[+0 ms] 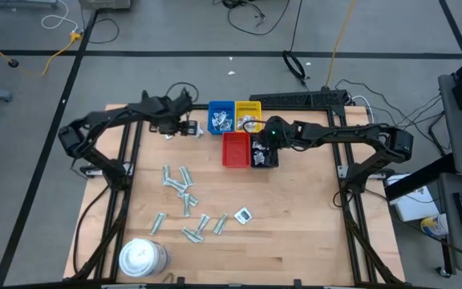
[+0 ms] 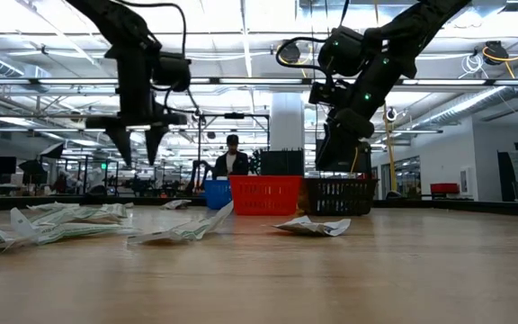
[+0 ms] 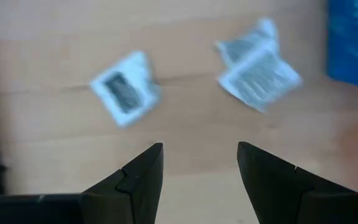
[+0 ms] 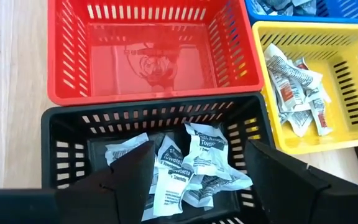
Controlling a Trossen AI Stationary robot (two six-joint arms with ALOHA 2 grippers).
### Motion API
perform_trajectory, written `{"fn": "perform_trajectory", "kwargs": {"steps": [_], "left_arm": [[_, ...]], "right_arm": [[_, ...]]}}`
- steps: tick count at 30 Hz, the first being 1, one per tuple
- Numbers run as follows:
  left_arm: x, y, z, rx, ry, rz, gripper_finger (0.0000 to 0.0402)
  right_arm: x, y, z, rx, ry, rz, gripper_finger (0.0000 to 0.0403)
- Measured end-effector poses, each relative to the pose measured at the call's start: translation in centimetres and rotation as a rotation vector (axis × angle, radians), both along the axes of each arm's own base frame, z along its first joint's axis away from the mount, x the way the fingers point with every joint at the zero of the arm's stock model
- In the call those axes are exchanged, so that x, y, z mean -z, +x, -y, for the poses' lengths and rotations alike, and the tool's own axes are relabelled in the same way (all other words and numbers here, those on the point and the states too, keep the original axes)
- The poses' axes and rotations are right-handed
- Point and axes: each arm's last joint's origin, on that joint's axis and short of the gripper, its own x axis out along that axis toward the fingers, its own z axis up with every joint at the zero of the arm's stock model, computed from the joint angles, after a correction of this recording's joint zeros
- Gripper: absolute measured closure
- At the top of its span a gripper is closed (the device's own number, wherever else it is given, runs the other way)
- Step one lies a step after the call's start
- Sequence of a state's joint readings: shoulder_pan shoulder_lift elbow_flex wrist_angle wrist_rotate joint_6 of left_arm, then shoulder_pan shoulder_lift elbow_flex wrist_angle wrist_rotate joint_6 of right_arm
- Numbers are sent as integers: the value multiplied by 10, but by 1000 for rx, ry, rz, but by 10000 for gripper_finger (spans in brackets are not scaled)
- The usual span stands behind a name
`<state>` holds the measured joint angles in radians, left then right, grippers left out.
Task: Pick & Place First Aid Supplies
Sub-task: Put the towelette pack into the black bin
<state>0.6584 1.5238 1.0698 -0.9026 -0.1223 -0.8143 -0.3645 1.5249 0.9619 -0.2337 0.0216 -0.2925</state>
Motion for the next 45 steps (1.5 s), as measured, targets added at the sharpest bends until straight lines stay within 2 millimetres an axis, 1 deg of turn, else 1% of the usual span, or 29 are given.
{"fn": "perform_trajectory", "kwargs": {"steps": [5, 10, 12, 18, 23, 25, 29, 34, 37, 41, 45], "left_arm": [[0, -17, -18, -69, 18, -34, 190], [0, -25, -26, -149, 73, -79, 190], [0, -26, -27, -167, 84, -88, 190], [16, -14, -26, -199, 126, -171, 190], [31, 2, -28, -292, 214, -178, 190], [39, 6, -27, -340, 215, -184, 190], [57, 10, -26, -371, 154, -225, 190], [81, 8, -25, -364, 53, -338, 190], [92, 9, -29, -365, -7, -344, 190], [98, 8, -29, -344, -47, -360, 193], [96, 9, -27, -349, -43, -355, 224]], "right_arm": [[0, 1, 0, -37, -32, -3, 155], [-2, 3, 1, -47, -49, 20, 156], [-2, 3, 0, -64, -30, 28, 156], [-2, 4, -1, -93, -1, 44, 156], [-2, 4, -1, -97, 3, 46, 156], [-2, 4, -1, -97, 3, 46, 156], [-2, 4, -1, -102, -1, 45, 156], [-2, 4, -1, -103, -1, 45, 156], [-2, 4, -1, -103, -1, 44, 156], [-2, 3, -1, -119, -8, 36, 156], [-2, 3, -1, -126, -8, 28, 156]]}}
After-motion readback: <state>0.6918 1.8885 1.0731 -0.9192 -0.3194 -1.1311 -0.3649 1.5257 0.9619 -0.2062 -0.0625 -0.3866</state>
